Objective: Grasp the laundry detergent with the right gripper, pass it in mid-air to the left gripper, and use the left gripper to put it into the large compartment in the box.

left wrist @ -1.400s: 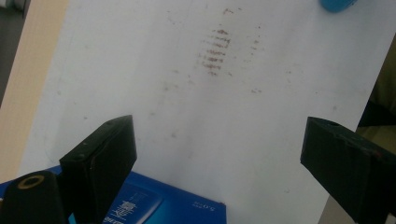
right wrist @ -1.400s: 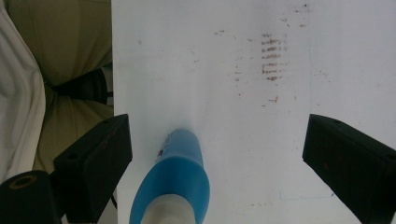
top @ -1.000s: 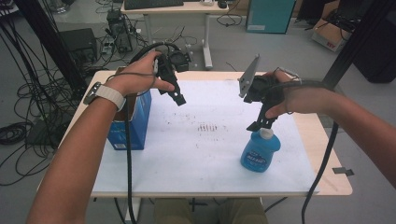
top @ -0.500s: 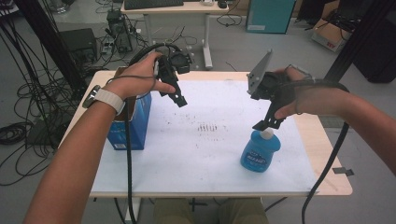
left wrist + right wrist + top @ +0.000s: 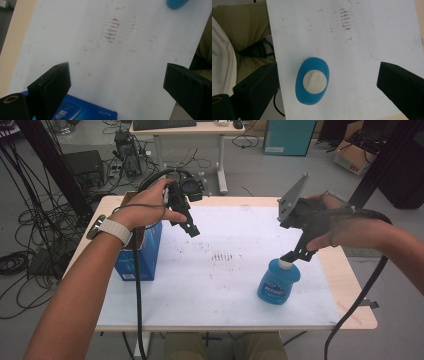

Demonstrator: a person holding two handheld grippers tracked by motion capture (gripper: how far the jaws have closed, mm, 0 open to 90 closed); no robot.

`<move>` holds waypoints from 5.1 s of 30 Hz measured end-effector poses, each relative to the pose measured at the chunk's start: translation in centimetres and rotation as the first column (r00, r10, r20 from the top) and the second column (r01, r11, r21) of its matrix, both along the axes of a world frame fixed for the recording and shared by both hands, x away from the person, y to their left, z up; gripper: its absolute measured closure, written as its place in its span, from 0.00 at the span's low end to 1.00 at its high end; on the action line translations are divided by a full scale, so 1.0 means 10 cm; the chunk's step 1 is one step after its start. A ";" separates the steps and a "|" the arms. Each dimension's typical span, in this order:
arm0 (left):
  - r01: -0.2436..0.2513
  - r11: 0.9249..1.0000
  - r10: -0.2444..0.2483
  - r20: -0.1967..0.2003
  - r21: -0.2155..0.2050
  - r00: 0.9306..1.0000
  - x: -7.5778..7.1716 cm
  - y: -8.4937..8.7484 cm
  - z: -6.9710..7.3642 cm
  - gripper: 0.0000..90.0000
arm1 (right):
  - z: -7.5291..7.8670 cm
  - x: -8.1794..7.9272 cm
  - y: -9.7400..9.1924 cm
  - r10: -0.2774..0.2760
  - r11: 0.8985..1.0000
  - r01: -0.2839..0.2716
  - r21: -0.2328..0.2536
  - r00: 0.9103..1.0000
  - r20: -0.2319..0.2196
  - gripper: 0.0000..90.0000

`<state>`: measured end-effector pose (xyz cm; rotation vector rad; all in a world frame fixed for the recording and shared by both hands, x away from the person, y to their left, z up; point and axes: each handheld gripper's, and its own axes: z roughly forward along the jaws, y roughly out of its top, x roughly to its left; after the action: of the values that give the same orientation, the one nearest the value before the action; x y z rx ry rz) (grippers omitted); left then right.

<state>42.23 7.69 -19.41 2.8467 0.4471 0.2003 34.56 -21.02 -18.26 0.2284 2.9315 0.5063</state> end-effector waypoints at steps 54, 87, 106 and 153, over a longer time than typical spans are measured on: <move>0.016 1.000 -0.016 -0.004 -0.002 1.000 0.04 -0.10 -0.07 0.09 | -0.64 -0.29 -0.70 -0.260 0.957 0.269 0.111 0.962 -0.086 0.04; 0.013 1.000 -0.013 -0.014 0.003 1.000 0.07 -0.10 -0.11 0.10 | -1.25 -0.40 -0.92 -0.298 0.904 0.300 0.303 0.953 -0.055 0.05; 0.008 1.000 -0.008 -0.013 0.005 1.000 0.07 -0.13 -0.12 0.10 | -1.33 -0.42 -0.95 -0.278 0.899 0.281 0.337 0.959 -0.058 0.07; -0.003 1.000 0.003 -0.012 0.003 1.000 0.06 -0.07 -0.13 0.10 | -1.30 -0.43 -0.95 -0.259 0.895 0.270 0.355 0.963 -0.080 0.09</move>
<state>42.85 6.94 -20.73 2.8517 0.4541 0.1853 30.29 -30.48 -31.25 0.6758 2.7457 1.0034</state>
